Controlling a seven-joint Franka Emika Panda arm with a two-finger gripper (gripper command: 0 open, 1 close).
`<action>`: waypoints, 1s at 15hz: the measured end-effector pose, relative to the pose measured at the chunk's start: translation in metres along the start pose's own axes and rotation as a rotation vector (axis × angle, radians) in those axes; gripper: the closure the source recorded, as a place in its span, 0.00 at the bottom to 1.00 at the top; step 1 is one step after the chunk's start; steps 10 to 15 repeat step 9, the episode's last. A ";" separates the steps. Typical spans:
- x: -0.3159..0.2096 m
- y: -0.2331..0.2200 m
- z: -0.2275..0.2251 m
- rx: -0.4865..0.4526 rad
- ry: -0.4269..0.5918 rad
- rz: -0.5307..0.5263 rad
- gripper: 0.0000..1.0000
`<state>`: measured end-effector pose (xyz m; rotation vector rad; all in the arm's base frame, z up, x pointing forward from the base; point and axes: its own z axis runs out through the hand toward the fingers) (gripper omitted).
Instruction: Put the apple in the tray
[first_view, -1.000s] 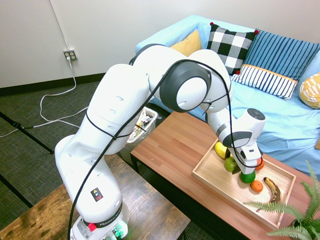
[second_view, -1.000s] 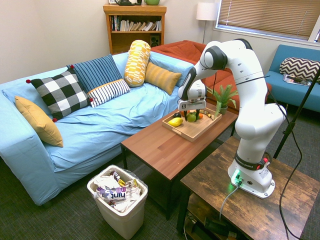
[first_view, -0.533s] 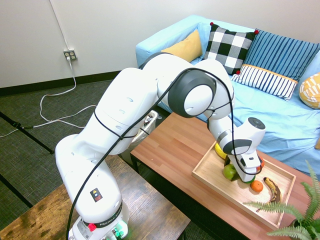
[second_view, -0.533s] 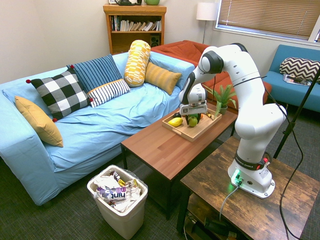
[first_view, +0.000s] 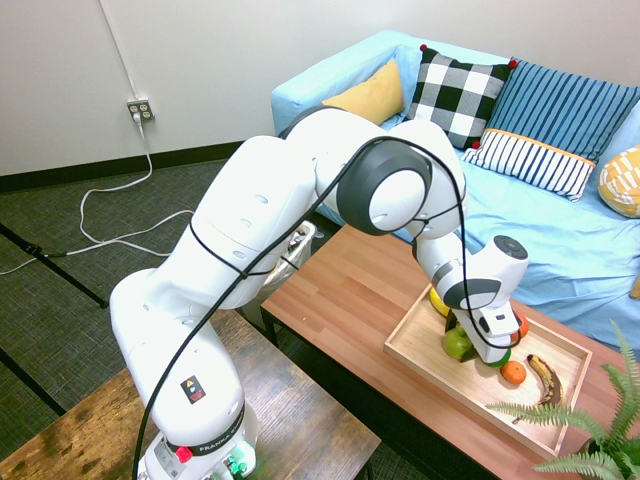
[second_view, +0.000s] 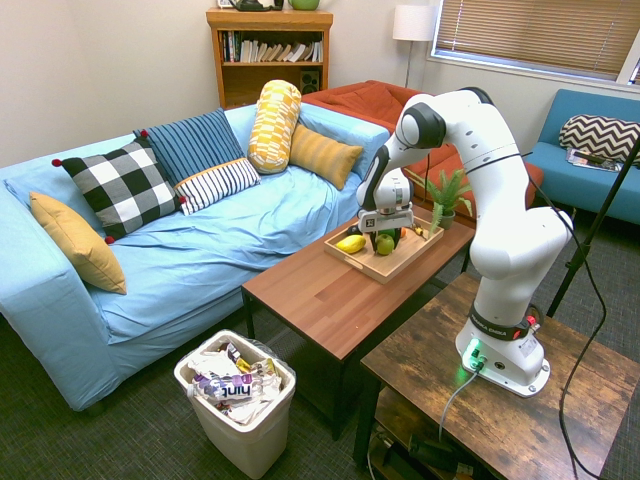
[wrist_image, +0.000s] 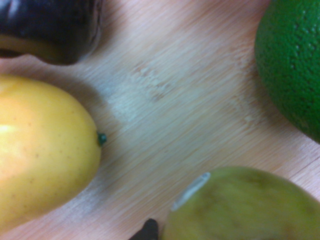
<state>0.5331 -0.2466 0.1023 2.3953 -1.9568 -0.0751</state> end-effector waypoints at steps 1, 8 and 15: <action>0.000 0.000 -0.003 0.005 0.001 -0.005 0.00; 0.012 0.028 -0.092 0.097 0.021 -0.015 0.00; 0.013 0.033 -0.110 0.108 0.026 -0.016 0.00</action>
